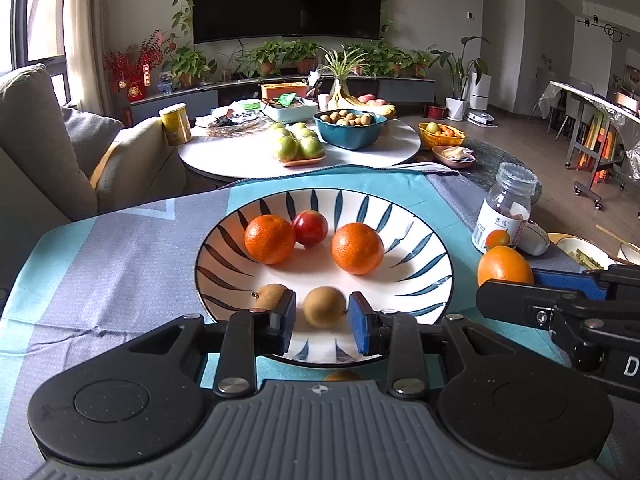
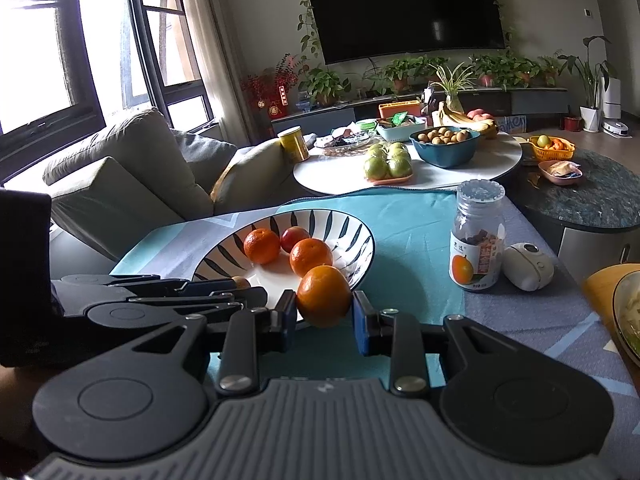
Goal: Organize fruits
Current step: 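Open the left gripper over the bowl while the right gripper holds the orange, then open the right gripper over the bowl while the left gripper returns to the fruit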
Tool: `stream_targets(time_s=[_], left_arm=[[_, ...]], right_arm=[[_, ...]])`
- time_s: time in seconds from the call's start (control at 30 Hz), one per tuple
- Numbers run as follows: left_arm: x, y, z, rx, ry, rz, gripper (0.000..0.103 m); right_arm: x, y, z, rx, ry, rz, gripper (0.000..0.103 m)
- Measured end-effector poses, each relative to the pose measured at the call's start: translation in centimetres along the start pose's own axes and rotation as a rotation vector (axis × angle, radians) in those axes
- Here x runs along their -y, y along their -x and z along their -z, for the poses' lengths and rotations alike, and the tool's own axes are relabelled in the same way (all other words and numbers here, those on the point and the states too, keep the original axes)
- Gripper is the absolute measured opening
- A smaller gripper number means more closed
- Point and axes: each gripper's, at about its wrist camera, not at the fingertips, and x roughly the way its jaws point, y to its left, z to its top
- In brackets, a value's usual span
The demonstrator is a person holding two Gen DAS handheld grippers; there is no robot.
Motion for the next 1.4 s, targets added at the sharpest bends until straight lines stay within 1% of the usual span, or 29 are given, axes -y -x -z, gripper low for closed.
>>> stream_targets(time_s=[0.27,0.33,0.47,0.7,0.87,1.13,1.4], left_arm=[[-1.0,1.6,0.0,0.030,0.009,-0.027,0.032],[-1.5,2.2,0.3,0.035,0.026,-0.032,0.032],[-2.4,3.9,1.1,0.041,0.056,-0.028,0.032],[-3.9,6.3,2.5,0.044,0.090,-0.051,0.032],[-4.4,6.8,3.3,0.038,0.091,-0.069,0.032],[-4.8,6.9,4.4,0.023,0.111,-0.055,0.032],[-5.1,7.3,4.9,0.028,0.117,-0.048,0.032]], right_arm=[[-0.2,0.0,0.0,-0.003,0.007,0.001,0.078],[-0.3,-0.1,0.0,-0.005,0.011,-0.001,0.078],[-0.6,-0.2,0.0,-0.012,0.016,-0.007,0.078],[-1.2,-1.0,-0.1,-0.027,0.026,-0.018,0.078],[-1.7,-1.7,0.1,-0.043,0.033,-0.024,0.078],[-2.6,-2.4,0.1,-0.062,0.054,-0.018,0.078],[-3.6,-3.6,-0.1,-0.068,0.074,-0.014,0.079]])
